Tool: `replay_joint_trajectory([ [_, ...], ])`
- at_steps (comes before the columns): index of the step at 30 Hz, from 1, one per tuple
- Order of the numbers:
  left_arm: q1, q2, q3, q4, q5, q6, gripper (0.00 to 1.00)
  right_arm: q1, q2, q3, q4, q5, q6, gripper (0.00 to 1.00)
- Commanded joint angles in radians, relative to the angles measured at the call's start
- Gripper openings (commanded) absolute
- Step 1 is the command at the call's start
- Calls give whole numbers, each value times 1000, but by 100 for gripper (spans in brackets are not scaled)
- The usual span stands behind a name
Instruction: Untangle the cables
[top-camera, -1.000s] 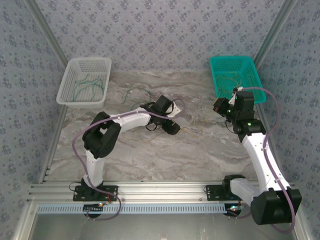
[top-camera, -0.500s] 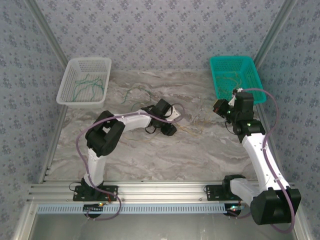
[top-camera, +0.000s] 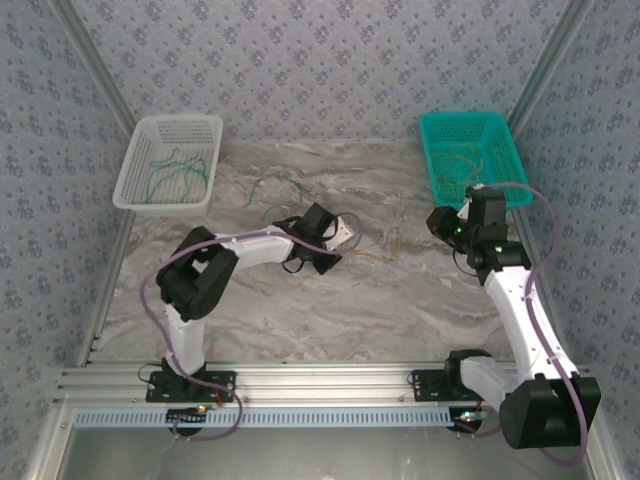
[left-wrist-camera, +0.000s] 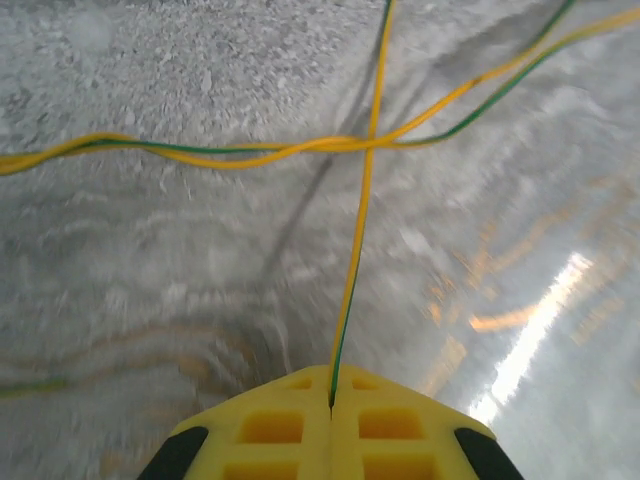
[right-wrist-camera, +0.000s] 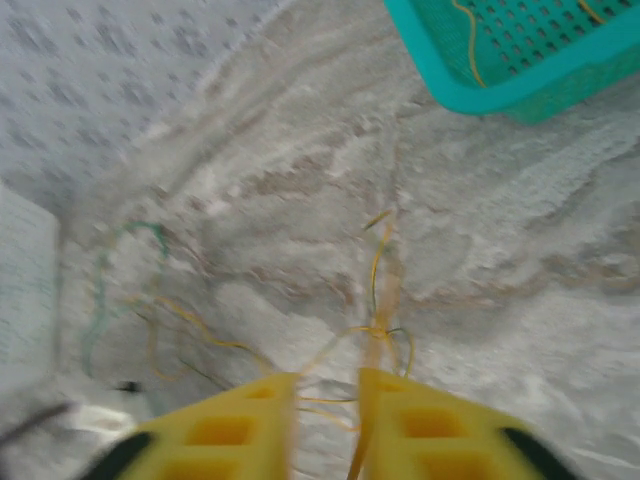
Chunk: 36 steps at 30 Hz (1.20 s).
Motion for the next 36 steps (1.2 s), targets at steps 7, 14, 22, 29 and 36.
replay_joint_trajectory([
  [7,-6,-225,56,-223,37,91,0,-23,-97,52,-236,217,-81,63],
  [14,-5,-297,67,-281,67,96,0,59,-168,78,-30,-138,-296,71],
  [22,-4,-407,72,-253,74,56,0,436,80,62,76,-206,-531,62],
  [29,-2,-524,29,-210,62,61,0,465,162,21,184,-262,-663,65],
  [36,30,-612,-20,-194,60,46,0,419,202,-41,287,-342,-724,62],
])
